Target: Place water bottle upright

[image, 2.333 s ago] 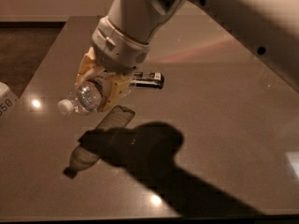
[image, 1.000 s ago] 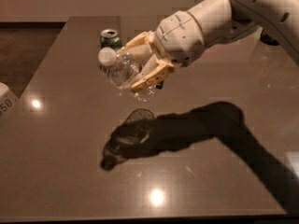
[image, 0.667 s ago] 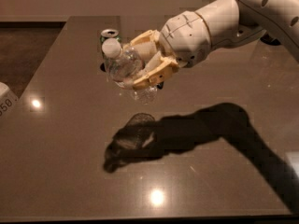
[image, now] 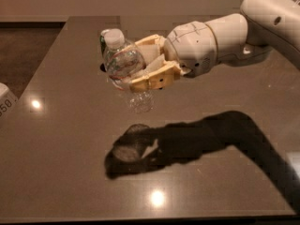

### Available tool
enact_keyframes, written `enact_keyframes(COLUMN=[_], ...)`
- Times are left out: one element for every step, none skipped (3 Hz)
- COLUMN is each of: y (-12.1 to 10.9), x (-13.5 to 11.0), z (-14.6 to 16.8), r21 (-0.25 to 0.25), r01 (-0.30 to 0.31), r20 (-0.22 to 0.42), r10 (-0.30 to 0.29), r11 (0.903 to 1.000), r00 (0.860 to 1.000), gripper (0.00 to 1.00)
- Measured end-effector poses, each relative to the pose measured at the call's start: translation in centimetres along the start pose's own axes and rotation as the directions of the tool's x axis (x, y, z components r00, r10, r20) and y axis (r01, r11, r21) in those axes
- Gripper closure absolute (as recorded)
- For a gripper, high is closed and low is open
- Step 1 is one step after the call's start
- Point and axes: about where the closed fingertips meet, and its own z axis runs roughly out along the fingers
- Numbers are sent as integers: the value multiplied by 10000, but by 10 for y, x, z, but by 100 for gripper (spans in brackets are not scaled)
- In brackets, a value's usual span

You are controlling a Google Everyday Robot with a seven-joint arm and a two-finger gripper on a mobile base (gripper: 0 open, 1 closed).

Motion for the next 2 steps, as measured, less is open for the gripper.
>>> enact_keyframes(y=[8, 20], x=[-4, -2], z=[5, 22], r21=[390, 431], r01=[-553, -1226], r20=[326, 575], r10=[541, 1200], r11=[9977, 9915], r00=[9980, 9911], gripper=[100, 100])
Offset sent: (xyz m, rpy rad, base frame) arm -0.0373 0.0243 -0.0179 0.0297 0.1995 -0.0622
